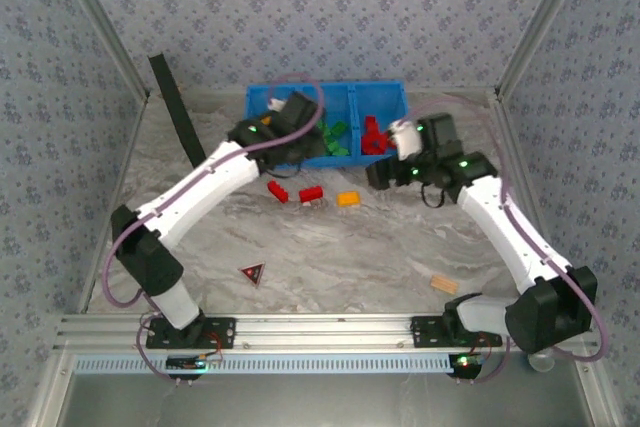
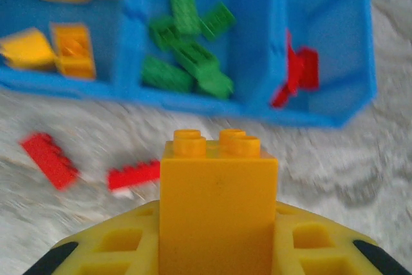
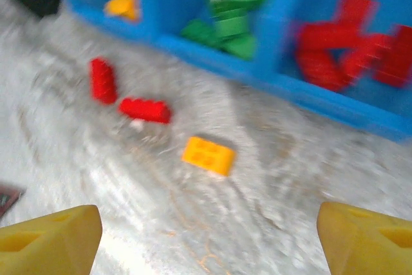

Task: Sort the legos into containers by color
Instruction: Place the lego in the container, then pick up the lego from the center of the table.

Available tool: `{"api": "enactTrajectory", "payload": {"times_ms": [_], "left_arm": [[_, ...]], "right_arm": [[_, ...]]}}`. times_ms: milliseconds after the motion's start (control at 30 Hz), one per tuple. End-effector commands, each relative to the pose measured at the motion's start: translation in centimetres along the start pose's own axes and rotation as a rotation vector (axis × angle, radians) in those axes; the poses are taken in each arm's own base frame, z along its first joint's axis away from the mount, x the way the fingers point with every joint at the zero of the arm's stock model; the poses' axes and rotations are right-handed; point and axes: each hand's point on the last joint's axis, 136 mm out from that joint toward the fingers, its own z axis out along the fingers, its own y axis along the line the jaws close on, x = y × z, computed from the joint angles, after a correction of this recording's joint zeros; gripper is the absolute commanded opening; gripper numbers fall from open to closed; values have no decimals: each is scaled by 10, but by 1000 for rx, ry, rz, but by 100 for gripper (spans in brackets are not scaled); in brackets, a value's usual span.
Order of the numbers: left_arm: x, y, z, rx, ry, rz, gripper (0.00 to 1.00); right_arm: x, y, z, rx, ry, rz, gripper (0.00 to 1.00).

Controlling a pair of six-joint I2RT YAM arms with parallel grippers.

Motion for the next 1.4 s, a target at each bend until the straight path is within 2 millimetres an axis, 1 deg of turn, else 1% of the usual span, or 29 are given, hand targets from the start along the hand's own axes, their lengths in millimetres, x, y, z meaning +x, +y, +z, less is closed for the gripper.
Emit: {"api": "enactTrajectory", "payload": {"times_ms": [0, 33, 67, 133, 267, 367, 400, 467, 533, 667, 767, 800, 867, 1000, 1100, 1200, 1367], "left_arm": [[-17, 35, 10, -49, 26, 34, 20], [-25, 42, 15, -50, 22, 32, 20], [-31, 51, 21, -66, 25, 25, 20], [-40, 61, 34, -75, 44, 16, 20], [-53, 77, 72, -87, 98, -22, 20], [-56, 81, 101, -97, 138, -24, 20], [-58, 81, 110, -101, 149, -21, 20], [-61, 82, 128, -120, 167, -8, 21], [-62, 87, 145, -141, 187, -8, 22], [-63, 100, 174, -166, 224, -37, 23], [-60, 106, 191, -164, 253, -66, 28], [-60, 107, 194, -162, 259, -71, 30], [-58, 108, 199, -159, 271, -74, 39], [-61, 108, 197, -150, 269, -71, 49], [-69, 107, 189, -136, 254, -69, 53], [-80, 103, 178, -112, 231, -65, 55], [-98, 93, 149, -51, 187, -76, 56]], "right_arm": [[-4, 52, 9, -177, -70, -360, 89], [1, 70, 12, -249, -86, -463, 89], [5, 82, 15, -279, -101, -554, 91], [12, 95, 24, -290, -99, -698, 92], [20, 109, 44, -289, -21, -901, 93], [24, 116, 59, -296, 33, -999, 93], [29, 118, 65, -306, 50, -1018, 94], [21, 122, 74, -306, 44, -1056, 94], [22, 123, 87, -310, 64, -1080, 93], [23, 123, 113, -318, 104, -1118, 91], [26, 120, 130, -331, 138, -1132, 90], [28, 119, 136, -337, 149, -1137, 90], [31, 116, 148, -345, 180, -1141, 88], [41, 105, 174, -333, 245, -1154, 86], [46, 100, 189, -330, 272, -1159, 85], [48, 96, 202, -328, 289, -1163, 85], [52, 86, 216, -336, 334, -1142, 84]]}}
